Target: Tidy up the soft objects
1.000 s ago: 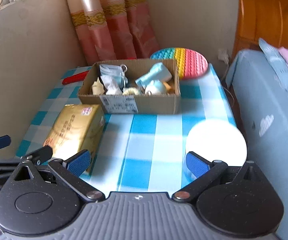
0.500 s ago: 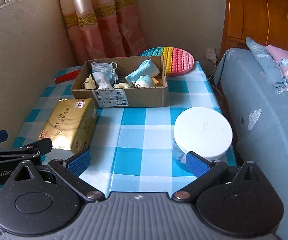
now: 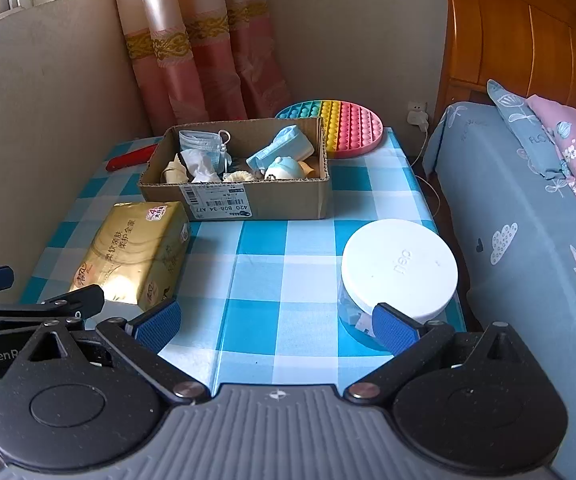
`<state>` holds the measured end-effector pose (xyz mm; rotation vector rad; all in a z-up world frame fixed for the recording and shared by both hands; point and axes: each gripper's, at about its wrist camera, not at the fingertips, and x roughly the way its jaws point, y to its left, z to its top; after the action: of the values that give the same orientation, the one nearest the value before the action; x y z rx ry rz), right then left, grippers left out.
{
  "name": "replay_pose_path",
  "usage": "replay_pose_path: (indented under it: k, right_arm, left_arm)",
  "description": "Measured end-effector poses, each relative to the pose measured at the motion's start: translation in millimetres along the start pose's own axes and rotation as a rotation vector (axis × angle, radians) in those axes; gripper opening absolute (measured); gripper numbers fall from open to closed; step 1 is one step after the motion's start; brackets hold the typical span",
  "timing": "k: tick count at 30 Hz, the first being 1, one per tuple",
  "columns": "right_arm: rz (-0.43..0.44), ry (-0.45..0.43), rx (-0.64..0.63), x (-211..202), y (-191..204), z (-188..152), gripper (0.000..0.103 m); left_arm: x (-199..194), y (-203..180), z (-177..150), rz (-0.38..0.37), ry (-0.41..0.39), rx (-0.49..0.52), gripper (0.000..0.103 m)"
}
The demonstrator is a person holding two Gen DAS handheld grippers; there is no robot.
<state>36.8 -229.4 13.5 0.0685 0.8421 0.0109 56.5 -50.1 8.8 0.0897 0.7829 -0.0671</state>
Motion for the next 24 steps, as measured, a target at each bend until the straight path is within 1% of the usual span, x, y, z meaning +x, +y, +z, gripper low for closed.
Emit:
replay_pose_path:
  k: [24]
  right_arm:
    - [-0.005, -0.020, -0.010, -5.5, 1.9, -0.2, 0.103]
  left_arm:
    - [-2.5, 2.6, 0.6, -0.001, -0.006, -0.006, 0.102]
